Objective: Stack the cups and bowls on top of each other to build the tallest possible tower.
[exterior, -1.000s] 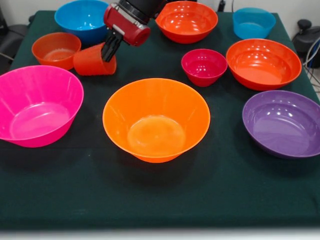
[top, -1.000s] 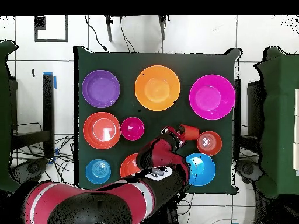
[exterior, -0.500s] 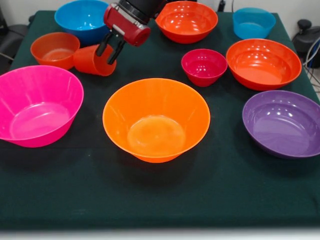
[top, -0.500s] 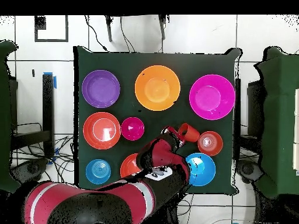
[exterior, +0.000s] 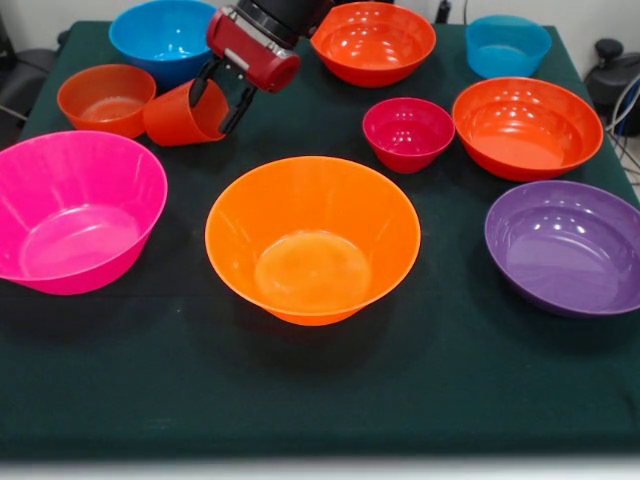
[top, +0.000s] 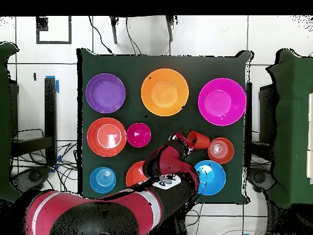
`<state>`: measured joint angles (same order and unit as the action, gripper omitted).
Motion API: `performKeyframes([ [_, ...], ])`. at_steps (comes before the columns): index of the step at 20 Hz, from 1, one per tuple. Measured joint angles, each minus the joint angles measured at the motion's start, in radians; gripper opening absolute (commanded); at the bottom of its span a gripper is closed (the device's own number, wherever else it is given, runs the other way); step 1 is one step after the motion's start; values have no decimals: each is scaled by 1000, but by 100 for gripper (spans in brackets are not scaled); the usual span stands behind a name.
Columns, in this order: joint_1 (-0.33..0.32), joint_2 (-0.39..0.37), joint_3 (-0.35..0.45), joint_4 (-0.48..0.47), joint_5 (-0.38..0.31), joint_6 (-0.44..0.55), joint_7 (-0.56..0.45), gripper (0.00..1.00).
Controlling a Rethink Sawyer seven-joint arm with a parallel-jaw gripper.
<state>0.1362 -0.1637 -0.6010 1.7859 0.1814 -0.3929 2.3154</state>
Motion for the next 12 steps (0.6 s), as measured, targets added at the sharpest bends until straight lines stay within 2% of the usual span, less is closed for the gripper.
performKeyframes([
  [12, -1, -1, 0, 0, 8, 0, 0, 100],
])
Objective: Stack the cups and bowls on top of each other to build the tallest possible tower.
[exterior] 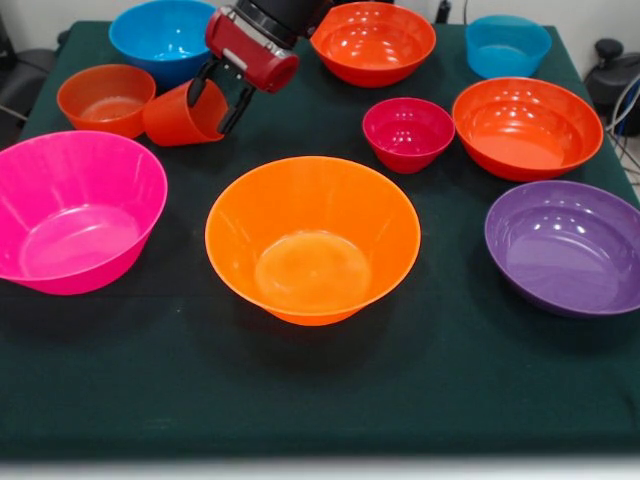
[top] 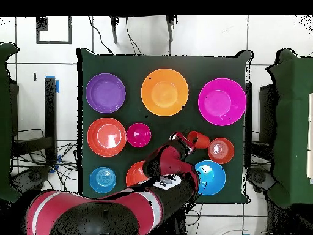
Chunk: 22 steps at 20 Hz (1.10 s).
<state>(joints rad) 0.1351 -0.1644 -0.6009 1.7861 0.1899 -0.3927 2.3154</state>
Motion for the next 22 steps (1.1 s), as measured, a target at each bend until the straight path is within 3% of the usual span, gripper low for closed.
performKeyframes([
  [13, 0, -7, 4, 0, 6, 0, 0, 100],
  [22, 15, -14, 4, 0, 46, 0, 0, 100],
])
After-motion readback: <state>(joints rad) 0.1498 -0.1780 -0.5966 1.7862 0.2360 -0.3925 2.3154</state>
